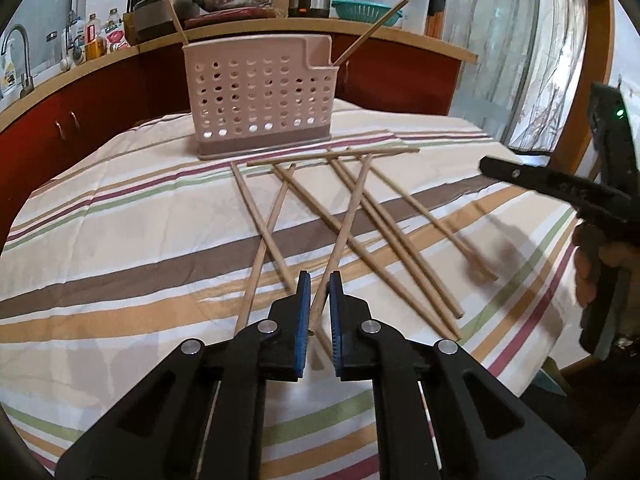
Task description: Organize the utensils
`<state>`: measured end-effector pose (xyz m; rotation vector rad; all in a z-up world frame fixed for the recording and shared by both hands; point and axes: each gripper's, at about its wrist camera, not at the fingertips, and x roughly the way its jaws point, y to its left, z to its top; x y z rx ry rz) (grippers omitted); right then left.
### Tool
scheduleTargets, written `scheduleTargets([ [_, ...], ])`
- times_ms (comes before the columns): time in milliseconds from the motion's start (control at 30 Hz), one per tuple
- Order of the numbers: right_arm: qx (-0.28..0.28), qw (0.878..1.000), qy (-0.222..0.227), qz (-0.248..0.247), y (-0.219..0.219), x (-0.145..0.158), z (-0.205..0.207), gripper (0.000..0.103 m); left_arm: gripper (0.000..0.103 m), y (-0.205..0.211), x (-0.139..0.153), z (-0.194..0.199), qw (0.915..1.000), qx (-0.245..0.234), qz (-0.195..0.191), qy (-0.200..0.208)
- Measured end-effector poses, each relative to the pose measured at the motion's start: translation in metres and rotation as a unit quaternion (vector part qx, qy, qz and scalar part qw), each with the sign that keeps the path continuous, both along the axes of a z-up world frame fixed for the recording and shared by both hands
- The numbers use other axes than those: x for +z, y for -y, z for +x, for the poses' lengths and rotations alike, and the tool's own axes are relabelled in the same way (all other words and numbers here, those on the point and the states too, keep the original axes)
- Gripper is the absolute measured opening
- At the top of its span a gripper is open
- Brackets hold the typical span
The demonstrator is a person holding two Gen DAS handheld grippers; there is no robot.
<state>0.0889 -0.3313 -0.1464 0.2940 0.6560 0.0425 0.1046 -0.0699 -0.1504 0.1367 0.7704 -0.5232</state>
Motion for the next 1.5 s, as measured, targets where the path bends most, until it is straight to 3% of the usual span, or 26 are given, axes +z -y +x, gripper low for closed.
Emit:
scheduleTargets([
  [433, 0.007, 1.000, 0.001, -0.008, -0.006, 0.002, -0.002, 0.054, 0.006, -0.002, 0.044, -0.016, 0.9974, -0.008, -0.060, 0.040],
  [1067, 0.006, 1.000, 0.002, -0.009, -0.009, 0.003, -0.001, 0.053, 0.006, -0.016, 0.085, -0.006, 0.9906, 0.025, -0.087, 0.102],
  [1500, -0.002, 1.000, -0.001, -0.015, -0.002, 0.004, -0.002, 0.053, 0.005, -0.001, 0.114, 0.016, 0.9809, 0.027, -0.112, 0.157],
])
